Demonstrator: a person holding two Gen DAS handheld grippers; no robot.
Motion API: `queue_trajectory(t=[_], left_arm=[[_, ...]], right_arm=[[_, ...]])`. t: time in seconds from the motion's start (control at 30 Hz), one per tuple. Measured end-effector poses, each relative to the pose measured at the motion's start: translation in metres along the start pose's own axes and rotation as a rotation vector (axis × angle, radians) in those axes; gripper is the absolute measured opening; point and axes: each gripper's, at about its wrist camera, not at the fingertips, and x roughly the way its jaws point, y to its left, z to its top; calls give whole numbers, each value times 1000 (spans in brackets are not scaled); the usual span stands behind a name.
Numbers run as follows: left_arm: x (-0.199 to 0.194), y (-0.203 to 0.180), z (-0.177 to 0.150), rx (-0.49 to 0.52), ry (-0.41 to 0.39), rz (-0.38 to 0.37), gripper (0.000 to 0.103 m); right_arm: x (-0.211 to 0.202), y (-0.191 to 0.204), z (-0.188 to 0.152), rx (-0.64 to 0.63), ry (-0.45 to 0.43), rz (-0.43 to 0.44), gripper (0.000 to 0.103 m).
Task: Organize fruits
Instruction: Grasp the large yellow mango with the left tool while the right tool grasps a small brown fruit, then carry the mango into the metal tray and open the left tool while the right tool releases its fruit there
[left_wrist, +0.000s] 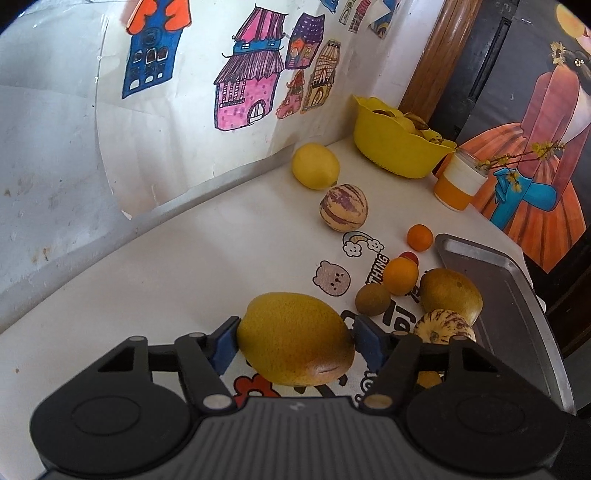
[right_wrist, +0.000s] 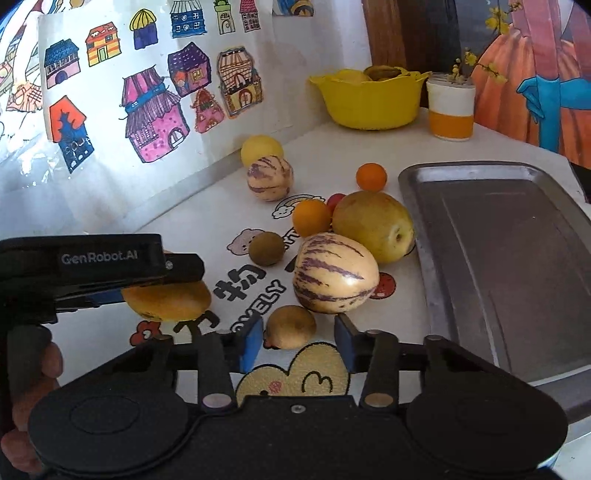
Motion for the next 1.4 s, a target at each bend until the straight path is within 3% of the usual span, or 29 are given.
queue_trajectory(t=[0.13,0.53,0.8,1.0,1.17,1.3,1.4], left_arm=[[-3,2,-3,-10,-10,-10,69],[-25,-4,-26,49,-29,-38,68],[-46,-22,-33,77,-60,-87,68],[-59,-56,-14,129,-98,-146,68],[-60,-90,19,152,-123,-210,67],[-53,-118,43,167,-160,-241,61],[-35,-134,57,146,-164,-313,38]], right_arm=[[-3,0,-3,9,-14,9,32],[-29,-2,-15,26,-31,56,32],[-71,-15,-14,36,-115,59,32],[-102,-52,14,74,-165,87,32],[-127,-91,64,68,-213,94,32],[-124,-117,99,2,-257,15,32],[-104,-138,109,2,-245,-4,32]])
